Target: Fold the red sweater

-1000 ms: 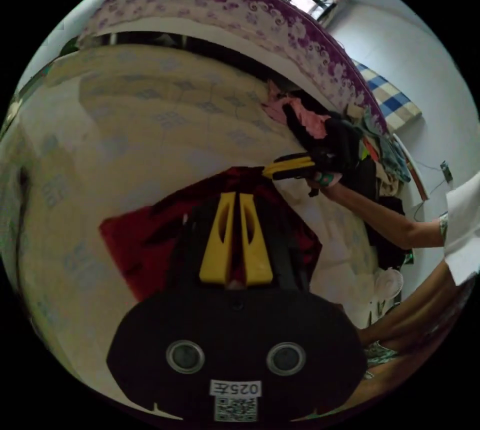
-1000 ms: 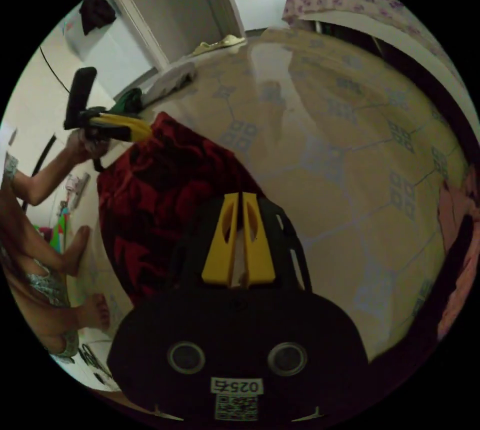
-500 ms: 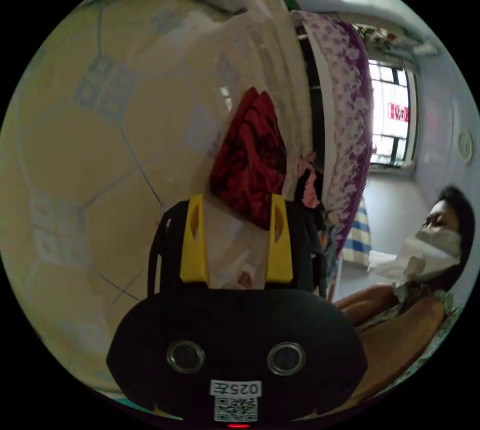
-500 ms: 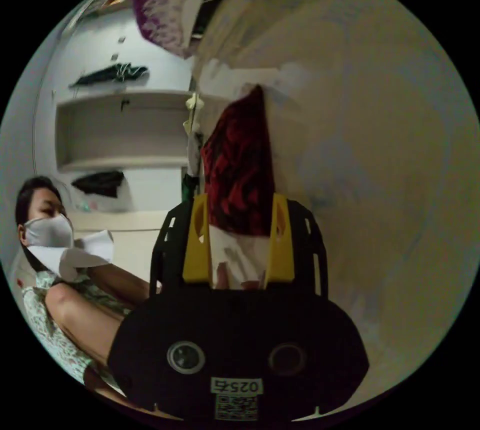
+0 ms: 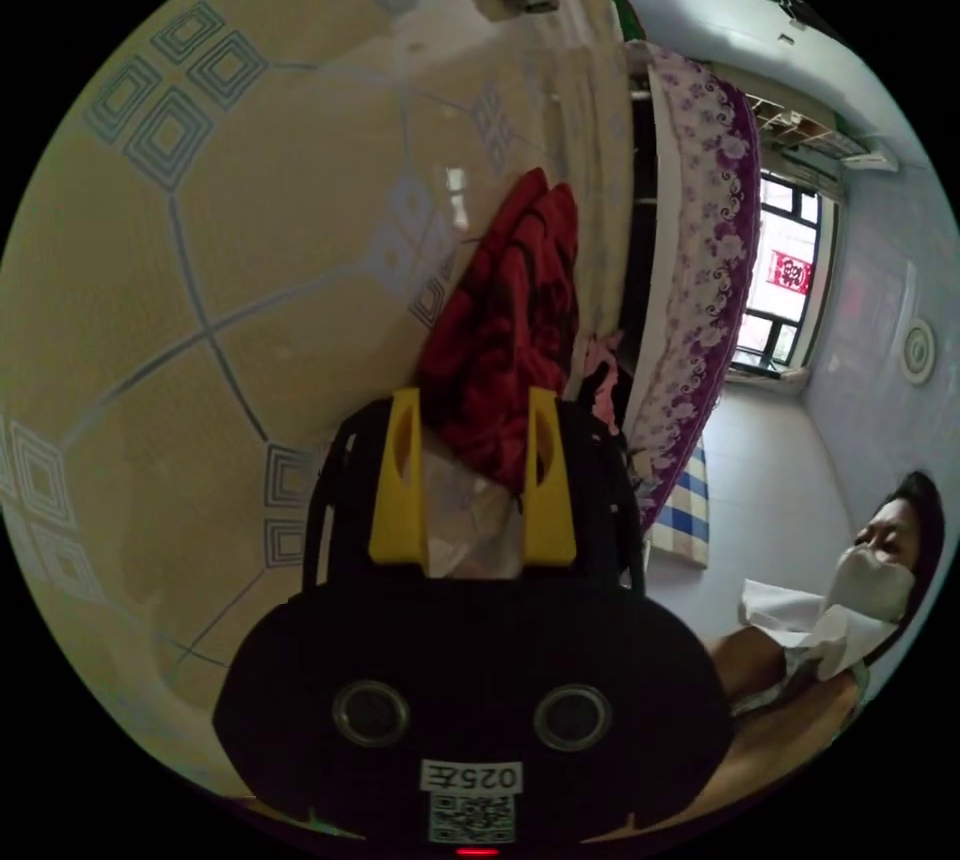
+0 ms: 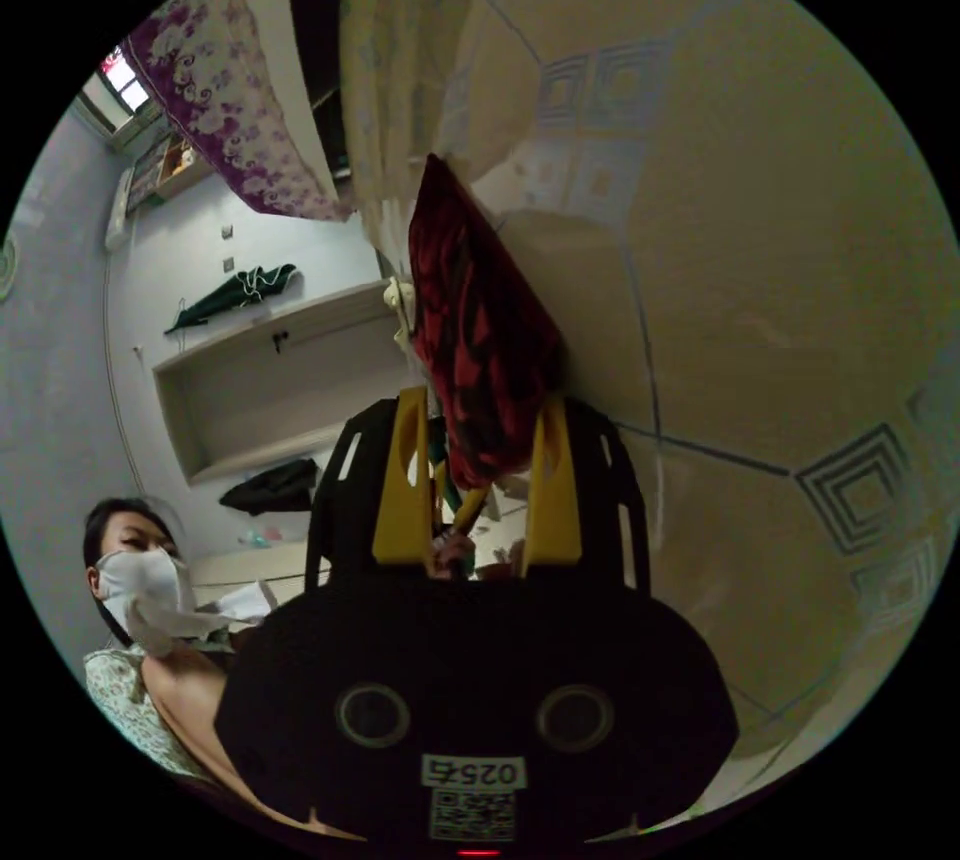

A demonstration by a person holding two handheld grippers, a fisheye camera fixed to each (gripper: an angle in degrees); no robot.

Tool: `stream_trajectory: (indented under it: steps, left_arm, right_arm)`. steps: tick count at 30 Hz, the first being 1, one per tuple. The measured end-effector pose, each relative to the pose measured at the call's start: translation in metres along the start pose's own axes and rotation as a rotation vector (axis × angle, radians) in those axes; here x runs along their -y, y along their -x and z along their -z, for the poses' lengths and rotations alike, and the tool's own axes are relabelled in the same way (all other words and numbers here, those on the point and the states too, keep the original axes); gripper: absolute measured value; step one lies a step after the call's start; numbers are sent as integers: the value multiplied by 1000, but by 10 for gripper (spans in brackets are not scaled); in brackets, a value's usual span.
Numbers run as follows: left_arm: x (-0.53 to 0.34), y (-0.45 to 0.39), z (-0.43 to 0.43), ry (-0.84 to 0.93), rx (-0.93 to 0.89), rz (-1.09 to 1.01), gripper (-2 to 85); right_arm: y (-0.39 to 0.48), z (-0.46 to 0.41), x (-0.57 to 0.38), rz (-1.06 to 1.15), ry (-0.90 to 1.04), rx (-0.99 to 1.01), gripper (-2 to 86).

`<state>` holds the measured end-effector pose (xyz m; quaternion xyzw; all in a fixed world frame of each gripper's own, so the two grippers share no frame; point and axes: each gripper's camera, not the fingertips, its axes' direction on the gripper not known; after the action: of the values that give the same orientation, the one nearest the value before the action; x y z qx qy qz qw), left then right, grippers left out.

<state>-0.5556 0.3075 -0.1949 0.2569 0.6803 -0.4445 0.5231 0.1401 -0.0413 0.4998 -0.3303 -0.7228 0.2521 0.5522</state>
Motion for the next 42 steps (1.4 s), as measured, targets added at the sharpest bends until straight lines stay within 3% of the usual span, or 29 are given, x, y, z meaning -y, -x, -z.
stream_trajectory:
  steps: [3,8,14,18,22,26,29,32,37,42]
  left_arm:
    - [-10,-10,13,-20,-16,7,64]
    - [-32,-38,41,6,-10,-12,10]
    - [-87,-67,107,41,-297,155,1]
    - [-115,-124,198,-14,-288,32,1]
    - [-121,-157,321,-212,-327,20,0]
    - [-132,-211,468,-522,-248,-121,0]
    - [-159,-265,559,-737,-141,-254,0]
    - [-184,-284,616,-883,-117,-248,2]
    - [-206,-233,635,-944,-94,-49,2]
    - [-211,-126,596,-807,-54,293,2]
  right_arm:
    - [-9,-20,14,46,-1,-125,101]
    - [-43,-58,37,21,10,-136,52]
    - [-35,-95,30,-134,51,187,38]
    - [22,-166,39,-58,230,119,36]
    - [79,-330,70,84,549,21,34]
    - [142,-526,60,254,781,87,34]
    - [180,-640,35,391,864,145,36]
    - [186,-727,18,448,892,170,38]
    - [110,-843,10,418,949,38,40]
    - [-24,-932,29,287,975,-261,40]
